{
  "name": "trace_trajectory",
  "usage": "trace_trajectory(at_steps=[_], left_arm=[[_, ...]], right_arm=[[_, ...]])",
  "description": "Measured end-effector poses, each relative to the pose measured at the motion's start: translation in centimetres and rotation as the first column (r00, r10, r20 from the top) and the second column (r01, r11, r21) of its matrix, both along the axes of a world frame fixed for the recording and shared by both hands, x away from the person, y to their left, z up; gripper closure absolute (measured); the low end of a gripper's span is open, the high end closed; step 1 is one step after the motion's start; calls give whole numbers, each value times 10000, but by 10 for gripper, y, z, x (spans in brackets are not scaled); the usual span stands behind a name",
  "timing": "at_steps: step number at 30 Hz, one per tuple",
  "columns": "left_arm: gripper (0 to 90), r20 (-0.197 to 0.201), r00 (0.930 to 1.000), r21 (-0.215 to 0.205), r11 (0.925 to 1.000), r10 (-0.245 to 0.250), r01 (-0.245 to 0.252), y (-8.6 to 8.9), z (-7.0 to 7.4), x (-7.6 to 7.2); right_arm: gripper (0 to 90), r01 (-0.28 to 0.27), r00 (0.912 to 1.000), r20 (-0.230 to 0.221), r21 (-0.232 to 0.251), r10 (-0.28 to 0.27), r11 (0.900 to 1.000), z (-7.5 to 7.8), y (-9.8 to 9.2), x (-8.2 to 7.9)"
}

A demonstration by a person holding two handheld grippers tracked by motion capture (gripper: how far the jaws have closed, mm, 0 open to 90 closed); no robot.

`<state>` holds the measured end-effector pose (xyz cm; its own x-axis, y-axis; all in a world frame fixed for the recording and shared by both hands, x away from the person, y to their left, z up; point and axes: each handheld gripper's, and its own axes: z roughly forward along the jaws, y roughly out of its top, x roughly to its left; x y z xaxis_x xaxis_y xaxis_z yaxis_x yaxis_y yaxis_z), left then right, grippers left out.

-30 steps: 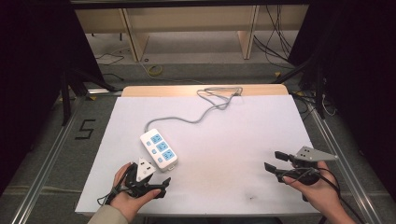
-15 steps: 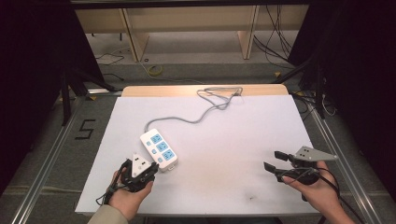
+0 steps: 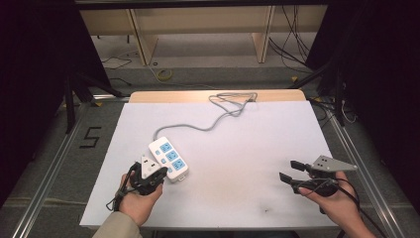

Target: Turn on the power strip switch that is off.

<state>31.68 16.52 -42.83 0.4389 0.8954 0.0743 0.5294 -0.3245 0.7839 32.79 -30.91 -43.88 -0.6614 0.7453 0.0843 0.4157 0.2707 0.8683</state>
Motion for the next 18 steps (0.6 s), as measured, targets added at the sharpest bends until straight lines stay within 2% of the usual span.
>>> trace_trajectory(at_steps=[5, 7, 18], left_arm=[[899, -144, 9998, 132, 9998, 155, -153, 2, -1, 10], [899, -116, 9997, 279, 9994, 205, -201, 3, -2, 14], [899, -184, 9986, 481, 9977, 492, -482, 7, -4, 30]], right_arm=[[359, -16, 10000, 16, 8, 16, 10000, 0, 0, 0], [359, -20, 10000, 29, 3, 20, 10000, 0, 0, 0], [359, -35, 10000, 15, -31, 35, 10000, 0, 0, -1]])
